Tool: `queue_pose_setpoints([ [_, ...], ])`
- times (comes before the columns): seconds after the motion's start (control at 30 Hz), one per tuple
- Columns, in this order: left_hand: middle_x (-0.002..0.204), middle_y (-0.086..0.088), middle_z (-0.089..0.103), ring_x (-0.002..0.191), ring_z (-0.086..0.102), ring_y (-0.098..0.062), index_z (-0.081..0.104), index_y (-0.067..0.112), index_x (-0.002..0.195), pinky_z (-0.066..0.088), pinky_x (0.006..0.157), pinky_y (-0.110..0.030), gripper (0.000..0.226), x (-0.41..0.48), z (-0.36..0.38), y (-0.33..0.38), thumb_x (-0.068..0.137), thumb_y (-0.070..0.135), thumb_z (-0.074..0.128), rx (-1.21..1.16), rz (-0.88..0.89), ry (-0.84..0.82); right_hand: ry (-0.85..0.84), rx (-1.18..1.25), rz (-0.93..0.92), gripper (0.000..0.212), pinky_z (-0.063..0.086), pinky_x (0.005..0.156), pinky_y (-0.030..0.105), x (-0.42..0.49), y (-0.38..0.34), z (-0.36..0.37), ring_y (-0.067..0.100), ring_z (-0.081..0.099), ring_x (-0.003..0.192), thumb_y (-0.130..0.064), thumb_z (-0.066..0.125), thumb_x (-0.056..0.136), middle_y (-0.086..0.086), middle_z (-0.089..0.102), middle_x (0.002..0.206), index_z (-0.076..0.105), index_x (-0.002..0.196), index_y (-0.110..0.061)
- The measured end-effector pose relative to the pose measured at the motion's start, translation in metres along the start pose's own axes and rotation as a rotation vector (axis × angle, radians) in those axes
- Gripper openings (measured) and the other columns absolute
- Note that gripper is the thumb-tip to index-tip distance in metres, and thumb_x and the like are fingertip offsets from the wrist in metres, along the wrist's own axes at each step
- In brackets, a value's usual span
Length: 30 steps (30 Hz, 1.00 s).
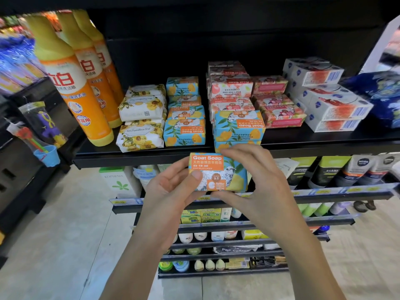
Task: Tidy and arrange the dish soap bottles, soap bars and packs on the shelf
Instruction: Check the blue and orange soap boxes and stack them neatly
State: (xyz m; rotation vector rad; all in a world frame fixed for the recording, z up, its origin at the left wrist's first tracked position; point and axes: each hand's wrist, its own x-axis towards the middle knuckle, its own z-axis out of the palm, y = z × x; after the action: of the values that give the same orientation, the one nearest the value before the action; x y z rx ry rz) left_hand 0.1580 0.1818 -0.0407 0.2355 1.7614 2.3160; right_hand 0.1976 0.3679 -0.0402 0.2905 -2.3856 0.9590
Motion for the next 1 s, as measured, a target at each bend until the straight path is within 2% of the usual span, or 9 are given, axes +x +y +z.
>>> queue_pose_setpoints([
  [0.1,0.122,-0.007,0.075,0.116,0.07,-0.024,0.062,0.014,0.136,0.057,0.098,-0.037,0.05,0.007,0.001,0.005,0.089,0.029,0.072,0.011,0.068,-0.029,0.032,-0.033,-0.074,0.071,0.035,0.109,0.016,0.01,0.001,-0.005,0.01,0.046,0.128,-0.03,0.089,0.075,-0.004,0.053,0.133,0.061,0.138,-0.014],
  [0.2,0.122,-0.001,0.075,0.118,0.069,-0.018,0.066,0.016,0.132,0.056,0.101,-0.036,0.05,0.016,-0.004,0.011,0.091,0.044,0.065,0.157,0.216,-0.025,0.059,-0.026,-0.088,0.068,0.045,0.106,0.031,0.027,-0.001,-0.018,0.013,0.046,0.129,-0.033,0.086,0.079,-0.003,0.052,0.134,0.06,0.139,-0.013],
  [0.33,0.123,0.014,0.071,0.121,0.063,-0.005,0.069,0.03,0.127,0.05,0.108,-0.044,0.047,0.036,-0.026,0.005,0.087,0.054,0.064,0.685,0.407,0.177,0.07,-0.06,-0.029,0.069,0.048,0.103,0.031,0.063,0.002,-0.044,0.011,0.047,0.127,-0.03,0.084,0.081,-0.004,0.049,0.134,0.057,0.142,-0.014],
  [0.43,0.131,0.008,0.064,0.128,0.054,-0.013,0.067,0.027,0.132,0.047,0.107,-0.055,0.057,0.055,-0.044,-0.01,0.088,0.061,0.057,1.109,0.518,0.201,0.056,-0.133,0.011,0.071,0.046,0.106,0.031,0.096,0.008,-0.057,0.011,0.049,0.125,-0.033,0.085,0.081,-0.006,0.049,0.131,0.056,0.143,-0.013],
  [0.5,0.125,0.001,0.066,0.121,0.055,-0.02,0.069,0.02,0.13,0.049,0.101,-0.057,0.051,0.067,-0.051,-0.021,0.089,0.051,0.069,1.235,0.611,0.216,0.03,-0.203,0.048,0.074,0.042,0.109,0.031,0.117,0.012,-0.061,0.014,0.051,0.126,-0.037,0.085,0.08,-0.002,0.051,0.135,0.057,0.144,-0.013],
  [0.57,0.117,-0.006,0.068,0.112,0.057,-0.025,0.072,0.011,0.125,0.051,0.096,-0.051,0.044,0.077,-0.054,-0.033,0.085,0.028,0.083,1.33,0.762,0.264,-0.013,-0.239,0.089,0.075,0.044,0.11,0.036,0.134,0.016,-0.061,0.018,0.052,0.126,-0.038,0.086,0.08,0.0,0.051,0.138,0.057,0.144,-0.015],
  [0.7,0.112,-0.008,0.068,0.106,0.058,-0.027,0.075,0.007,0.119,0.05,0.091,-0.045,0.04,0.085,-0.054,-0.042,0.082,0.016,0.085,1.314,0.874,0.329,-0.066,-0.275,0.139,0.076,0.047,0.108,0.039,0.15,0.025,-0.057,0.018,0.053,0.127,-0.04,0.085,0.08,-0.001,0.051,0.139,0.056,0.145,-0.016],
  [0.83,0.114,-0.008,0.067,0.109,0.054,-0.024,0.075,0.007,0.12,0.046,0.095,-0.04,0.037,0.085,-0.053,-0.048,0.084,0.015,0.083,1.267,0.869,0.343,-0.043,-0.287,0.151,0.066,0.047,0.104,0.034,0.152,0.029,-0.056,0.018,0.055,0.123,-0.04,0.084,0.08,0.0,0.053,0.136,0.062,0.138,-0.019],
  [1.0,0.113,-0.005,0.067,0.111,0.052,-0.021,0.075,0.009,0.119,0.045,0.096,-0.039,0.036,0.087,-0.053,-0.05,0.084,0.016,0.082,1.226,0.84,0.357,-0.073,-0.311,0.122,0.065,0.039,0.103,0.029,0.161,0.016,-0.055,0.018,0.049,0.129,-0.043,0.085,0.079,-0.001,0.054,0.139,0.063,0.137,-0.022],
])
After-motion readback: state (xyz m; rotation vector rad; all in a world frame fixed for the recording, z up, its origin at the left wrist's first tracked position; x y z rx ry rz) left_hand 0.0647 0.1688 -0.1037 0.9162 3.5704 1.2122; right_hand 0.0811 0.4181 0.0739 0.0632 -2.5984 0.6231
